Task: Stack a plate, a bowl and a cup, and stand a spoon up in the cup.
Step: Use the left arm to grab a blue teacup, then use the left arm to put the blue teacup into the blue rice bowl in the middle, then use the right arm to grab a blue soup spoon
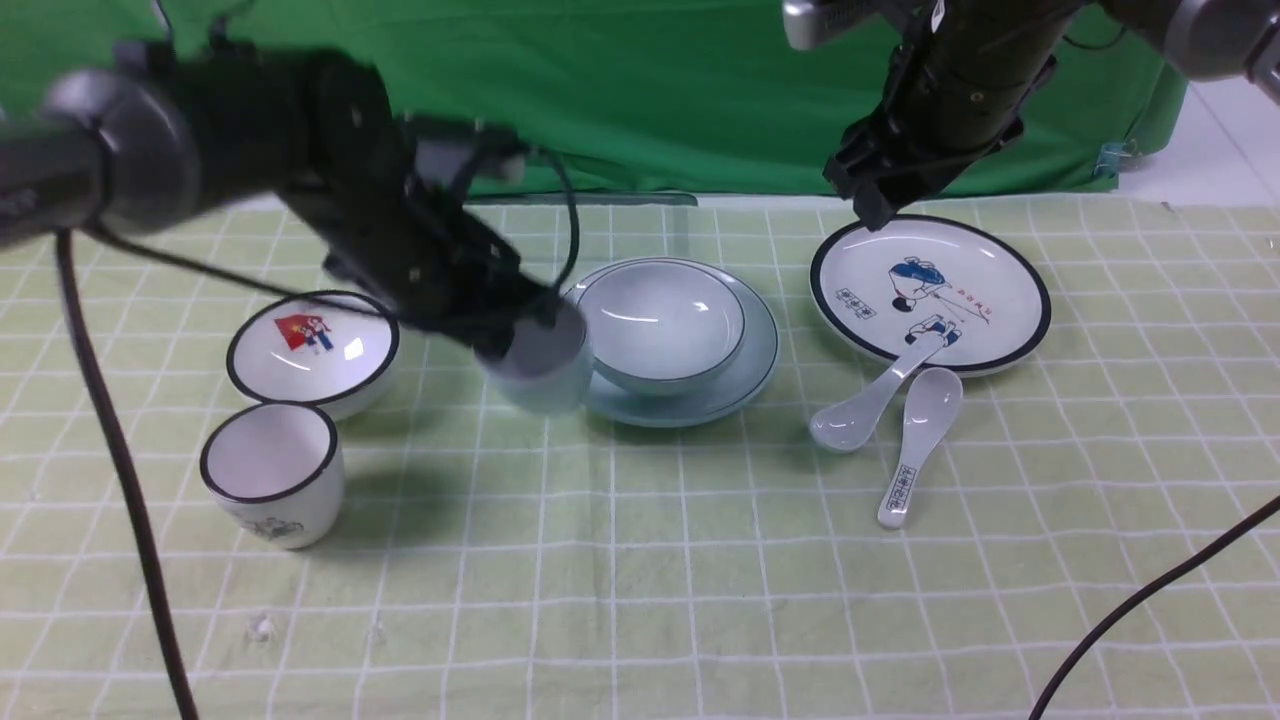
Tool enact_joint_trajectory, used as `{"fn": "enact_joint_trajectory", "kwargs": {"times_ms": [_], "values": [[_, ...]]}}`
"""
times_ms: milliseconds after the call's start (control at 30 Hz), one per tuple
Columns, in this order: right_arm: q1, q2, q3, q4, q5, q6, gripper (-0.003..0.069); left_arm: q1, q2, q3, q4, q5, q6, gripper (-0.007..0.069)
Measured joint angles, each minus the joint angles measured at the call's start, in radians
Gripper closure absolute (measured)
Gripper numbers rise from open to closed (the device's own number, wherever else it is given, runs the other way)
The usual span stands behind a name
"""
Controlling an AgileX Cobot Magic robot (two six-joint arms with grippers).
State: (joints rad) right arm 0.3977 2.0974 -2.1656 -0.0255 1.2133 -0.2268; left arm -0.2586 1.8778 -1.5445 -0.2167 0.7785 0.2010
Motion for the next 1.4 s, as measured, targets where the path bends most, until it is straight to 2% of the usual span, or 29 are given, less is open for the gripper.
{"fn": "enact_joint_trajectory", "kwargs": {"times_ms": [200, 300, 467, 633, 733, 867, 900, 933, 1067, 1200, 1400], "values": [[0.0, 0.0, 0.0, 0.0, -0.011, 0.002, 0.0204, -0.012, 0.068, -0.171, -0.054, -0.022, 0.038, 0.0631], [0.0, 0.0, 0.0, 0.0, -0.008, 0.008, 0.0204, -0.028, 0.212, -0.302, -0.083, 0.023, 0.044, 0.0631], [0.0, 0.0, 0.0, 0.001, 0.001, 0.023, 0.0204, -0.052, 0.345, -0.441, -0.082, 0.122, 0.047, 0.0631], [0.0, 0.0, 0.0, 0.001, 0.001, 0.054, 0.0204, -0.088, 0.43, -0.578, -0.008, 0.223, 0.043, 0.0606], [0.0, 0.0, 0.0, 0.001, 0.001, 0.059, 0.0204, -0.094, 0.433, -0.61, 0.03, 0.267, 0.024, 0.0533], [-0.008, 0.0, 0.002, 0.011, 0.001, 0.078, 0.0204, -0.091, 0.416, -0.672, 0.059, 0.349, 0.006, 0.0373], [-0.009, 0.0, 0.004, 0.013, 0.001, 0.078, 0.0204, -0.091, 0.413, -0.675, 0.061, 0.349, 0.006, 0.0373], [-0.021, -0.001, 0.025, 0.042, 0.0, 0.085, 0.0204, -0.088, 0.389, -0.698, 0.075, 0.395, 0.006, 0.0302], [-0.06, -0.001, 0.139, 0.164, -0.039, 0.097, 0.0204, -0.059, 0.27, -0.716, 0.077, 0.427, 0.003, 0.019], [-0.089, -0.001, 0.299, 0.21, -0.164, 0.165, 0.0204, -0.033, 0.131, -0.675, 0.091, 0.43, -0.022, 0.0158], [-0.111, 0.0, 0.452, 0.226, -0.386, 0.296, 0.0203, -0.039, -0.108, -0.445, 0.104, 0.433, -0.039, 0.0195]]}}
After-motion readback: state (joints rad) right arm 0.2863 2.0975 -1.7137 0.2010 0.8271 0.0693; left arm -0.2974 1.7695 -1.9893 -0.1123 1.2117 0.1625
